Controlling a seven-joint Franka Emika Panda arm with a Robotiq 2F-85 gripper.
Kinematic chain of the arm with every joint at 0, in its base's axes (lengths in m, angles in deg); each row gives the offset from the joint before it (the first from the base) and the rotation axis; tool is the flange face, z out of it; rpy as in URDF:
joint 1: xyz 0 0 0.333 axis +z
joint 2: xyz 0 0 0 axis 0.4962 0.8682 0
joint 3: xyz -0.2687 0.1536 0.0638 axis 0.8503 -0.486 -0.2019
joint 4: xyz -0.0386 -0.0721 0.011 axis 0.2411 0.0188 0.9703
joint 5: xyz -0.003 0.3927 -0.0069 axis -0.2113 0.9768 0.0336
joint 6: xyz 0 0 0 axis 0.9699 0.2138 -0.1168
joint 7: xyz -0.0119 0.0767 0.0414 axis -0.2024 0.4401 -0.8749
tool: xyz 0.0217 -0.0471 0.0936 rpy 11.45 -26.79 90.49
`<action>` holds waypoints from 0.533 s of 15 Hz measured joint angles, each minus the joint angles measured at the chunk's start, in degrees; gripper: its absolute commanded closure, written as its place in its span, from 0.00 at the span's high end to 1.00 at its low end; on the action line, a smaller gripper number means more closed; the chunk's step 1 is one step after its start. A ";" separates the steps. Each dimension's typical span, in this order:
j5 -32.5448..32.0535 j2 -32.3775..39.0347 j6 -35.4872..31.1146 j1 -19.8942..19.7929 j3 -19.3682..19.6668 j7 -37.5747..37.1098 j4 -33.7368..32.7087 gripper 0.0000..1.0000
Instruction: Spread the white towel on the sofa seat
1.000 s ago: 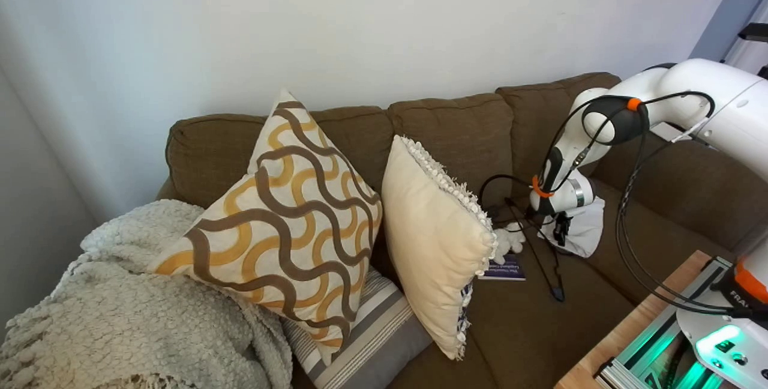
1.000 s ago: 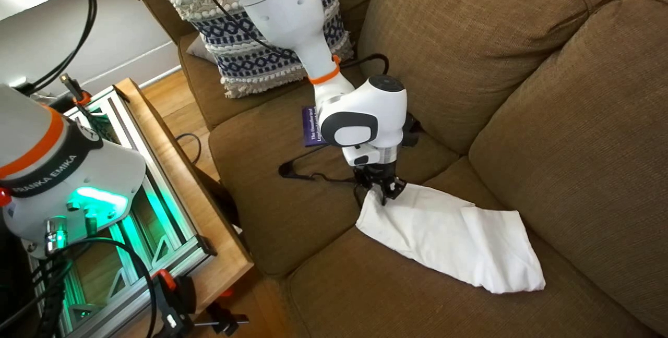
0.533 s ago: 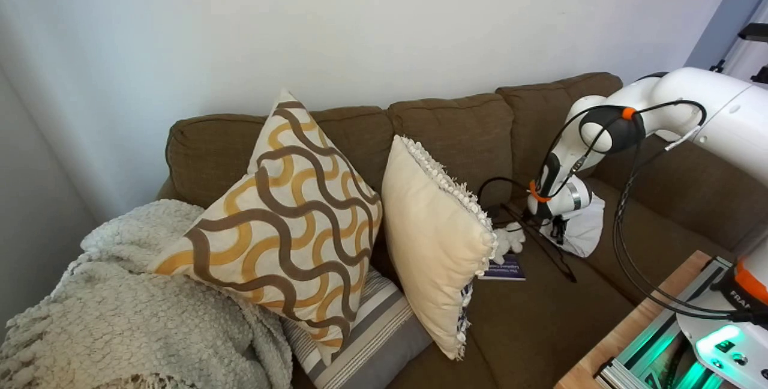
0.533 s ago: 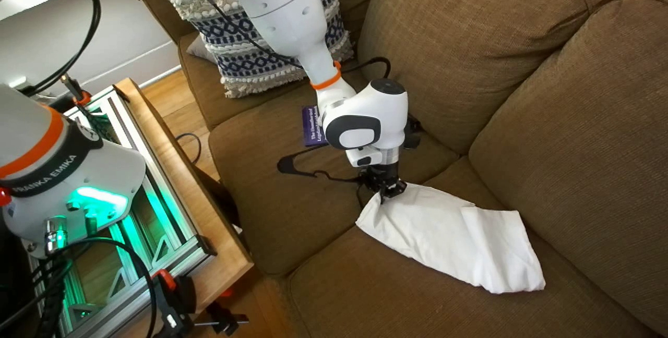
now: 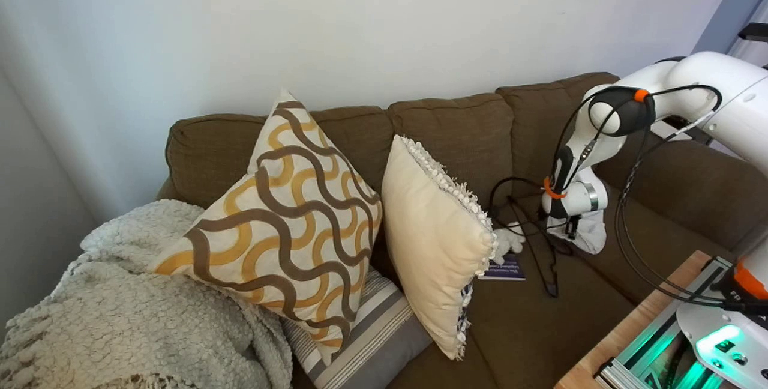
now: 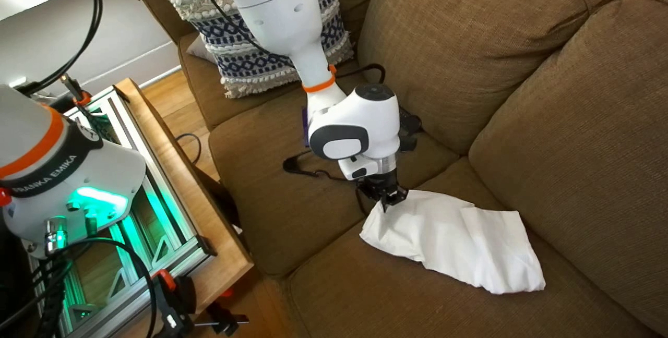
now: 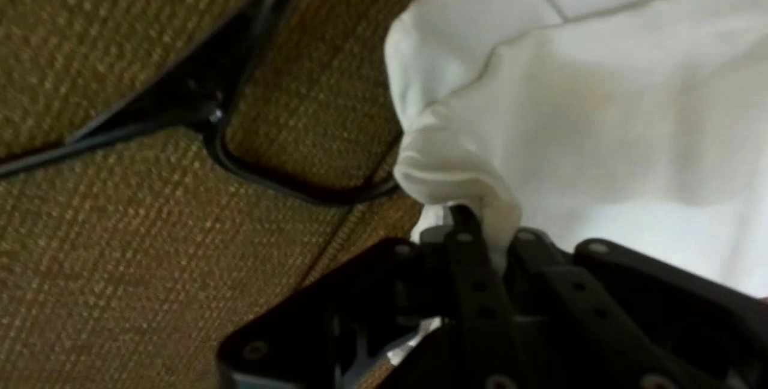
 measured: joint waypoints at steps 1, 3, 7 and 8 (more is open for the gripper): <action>0.00 -1.34 -3.12 -1.44 -0.79 2.47 2.10 0.01; 0.00 -4.25 -9.70 -5.31 -3.87 7.89 5.59 0.01; -1.07 -11.74 -21.16 -16.00 -14.85 19.52 11.71 0.01; -2.28 -13.72 -22.24 -19.05 -18.10 22.29 13.30 0.01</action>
